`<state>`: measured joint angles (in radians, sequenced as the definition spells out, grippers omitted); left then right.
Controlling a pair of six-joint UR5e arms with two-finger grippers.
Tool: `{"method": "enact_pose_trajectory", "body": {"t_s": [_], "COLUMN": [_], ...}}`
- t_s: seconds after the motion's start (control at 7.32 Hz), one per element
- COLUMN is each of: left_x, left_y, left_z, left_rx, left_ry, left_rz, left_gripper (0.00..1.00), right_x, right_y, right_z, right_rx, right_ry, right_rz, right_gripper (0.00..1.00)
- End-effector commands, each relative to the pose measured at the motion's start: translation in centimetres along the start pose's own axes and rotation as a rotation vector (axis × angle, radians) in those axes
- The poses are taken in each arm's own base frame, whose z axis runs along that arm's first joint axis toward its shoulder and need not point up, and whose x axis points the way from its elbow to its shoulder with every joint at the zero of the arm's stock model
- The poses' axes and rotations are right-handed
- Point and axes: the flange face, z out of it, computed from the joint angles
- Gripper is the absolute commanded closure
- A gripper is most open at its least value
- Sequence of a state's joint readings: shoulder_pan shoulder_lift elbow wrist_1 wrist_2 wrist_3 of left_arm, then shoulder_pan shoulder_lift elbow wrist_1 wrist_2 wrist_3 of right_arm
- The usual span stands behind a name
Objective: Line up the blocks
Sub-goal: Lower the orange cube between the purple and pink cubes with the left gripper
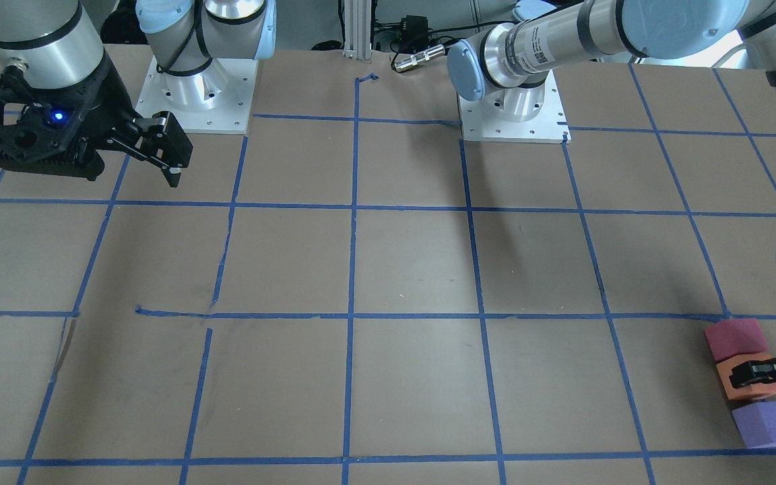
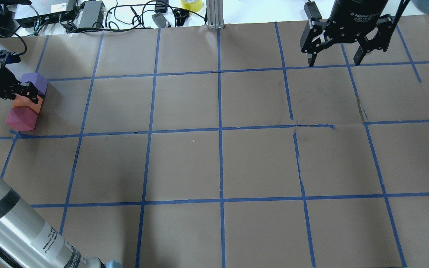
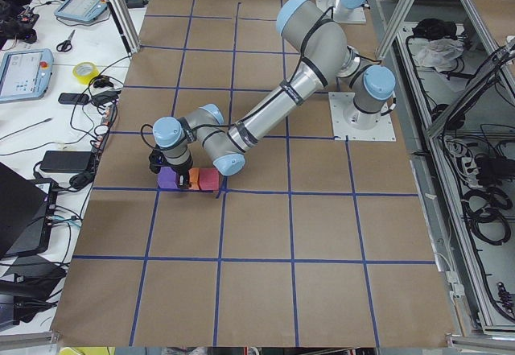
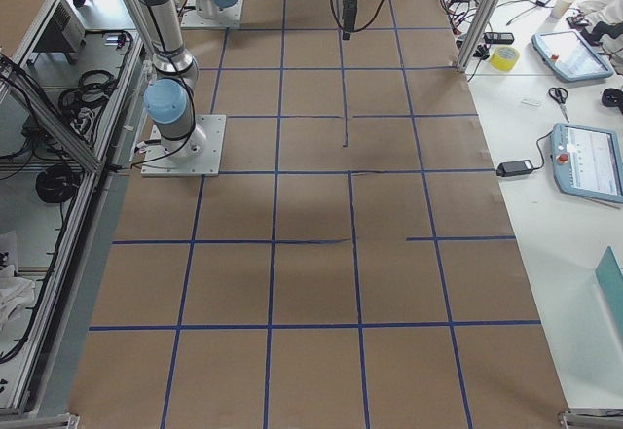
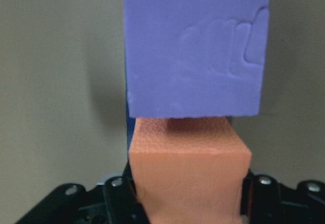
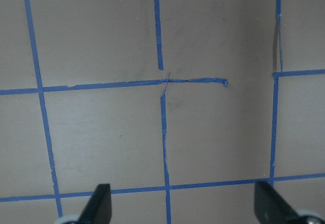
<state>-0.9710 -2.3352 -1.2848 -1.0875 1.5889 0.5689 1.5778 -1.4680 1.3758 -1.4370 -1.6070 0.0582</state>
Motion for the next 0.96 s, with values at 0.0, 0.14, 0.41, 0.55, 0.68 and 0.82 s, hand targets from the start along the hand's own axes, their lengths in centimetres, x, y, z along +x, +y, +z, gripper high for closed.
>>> {"method": "enact_pose_trajectory", "body": {"t_s": [0.0,0.14,0.41,0.55,0.68,0.82], "left_x": [-0.1,0.1,0.4,0.8,2.2,3.7], "left_y": [-0.2,-0.4,-0.5,-0.5,-0.7,-0.7], "left_z": [0.0,-0.7,-2.5,-3.5,-5.4,-7.6], "left_rx": [0.023,0.044,0.063,0.069,0.085,0.092], "left_ry": [-0.017,-0.029,-0.041,-0.046,-0.061,-0.068], "left_rz": [0.003,0.022,0.023,0.025,0.041,0.066], "left_gripper": [0.81,0.01,0.00,0.00,0.00,0.00], "right_x": [0.0,-0.1,-0.1,-0.1,-0.1,-0.1], "right_y": [0.0,0.0,-0.1,-0.1,-0.1,-0.1], "right_z": [0.1,0.3,0.4,0.4,0.4,0.4], "right_rx": [-0.001,-0.004,-0.008,-0.008,-0.008,-0.008], "right_ry": [0.001,-0.001,0.000,-0.002,-0.002,-0.003], "right_rz": [-0.001,0.001,0.002,0.004,0.004,0.005], "right_gripper": [0.00,0.00,0.00,0.00,0.00,0.00]}}
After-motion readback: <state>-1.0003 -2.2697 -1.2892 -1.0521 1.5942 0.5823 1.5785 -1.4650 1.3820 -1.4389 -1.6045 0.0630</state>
